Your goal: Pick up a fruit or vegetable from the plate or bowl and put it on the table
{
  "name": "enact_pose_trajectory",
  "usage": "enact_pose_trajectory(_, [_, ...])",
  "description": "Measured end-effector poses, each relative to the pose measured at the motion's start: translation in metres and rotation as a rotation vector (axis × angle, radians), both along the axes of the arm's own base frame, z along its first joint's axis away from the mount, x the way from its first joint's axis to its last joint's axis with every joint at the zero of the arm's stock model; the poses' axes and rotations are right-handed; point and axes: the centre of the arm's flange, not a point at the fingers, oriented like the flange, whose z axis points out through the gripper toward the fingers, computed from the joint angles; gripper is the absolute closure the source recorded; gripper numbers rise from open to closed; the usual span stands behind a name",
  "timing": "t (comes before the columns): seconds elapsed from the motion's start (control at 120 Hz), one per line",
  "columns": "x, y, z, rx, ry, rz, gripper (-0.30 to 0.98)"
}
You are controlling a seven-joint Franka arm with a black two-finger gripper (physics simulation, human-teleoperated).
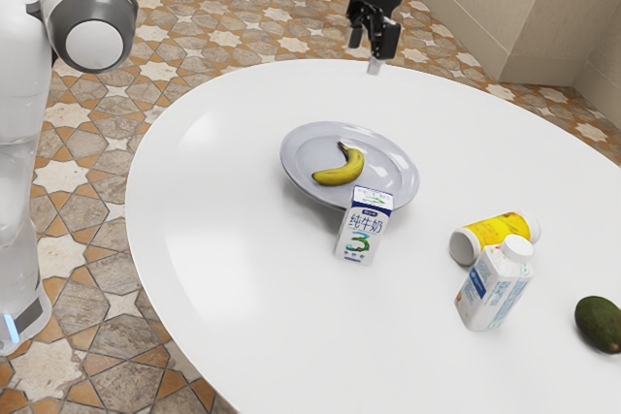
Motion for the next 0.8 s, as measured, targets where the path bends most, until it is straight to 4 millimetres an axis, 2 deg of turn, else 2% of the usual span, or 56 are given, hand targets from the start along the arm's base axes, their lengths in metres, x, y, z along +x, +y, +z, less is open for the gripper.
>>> enact_pose_trajectory(0.192, [0.001, 0.000, 0.002, 0.002, -0.011, -0.015, 0.00])
enact_pose_trajectory(0.225, [-0.002, 0.000, 0.008, 0.003, -0.025, -0.018, 0.00])
enact_pose_trajectory(0.267, [-0.018, -0.002, 0.042, 0.009, -0.089, -0.025, 0.00])
enact_pose_trajectory(0.317, [-0.051, -0.009, 0.093, 0.012, -0.188, -0.039, 0.00])
enact_pose_trajectory(0.358, [-0.077, -0.018, 0.127, 0.013, -0.255, -0.060, 0.00])
enact_pose_trajectory(0.392, [-0.091, -0.026, 0.144, 0.012, -0.287, -0.078, 0.00])
enact_pose_trajectory(0.425, [-0.097, -0.034, 0.149, 0.011, -0.294, -0.096, 0.00])
enact_pose_trajectory(0.483, [-0.090, -0.048, 0.141, 0.006, -0.273, -0.125, 0.00])
enact_pose_trajectory(0.533, [-0.071, -0.056, 0.120, 0.007, -0.228, -0.141, 0.00])
enact_pose_trajectory(0.567, [-0.055, -0.055, 0.100, 0.025, -0.186, -0.134, 0.00])
enact_pose_trajectory(0.608, [-0.034, -0.042, 0.074, 0.049, -0.131, -0.105, 0.00])
enact_pose_trajectory(0.7, [0.005, 0.003, 0.015, 0.073, -0.019, -0.023, 0.00])
enact_pose_trajectory(0.742, [0.012, 0.015, 0.002, 0.077, 0.006, 0.002, 0.00])
enact_pose_trajectory(0.8, [0.016, 0.020, -0.005, 0.080, 0.017, 0.030, 0.00])
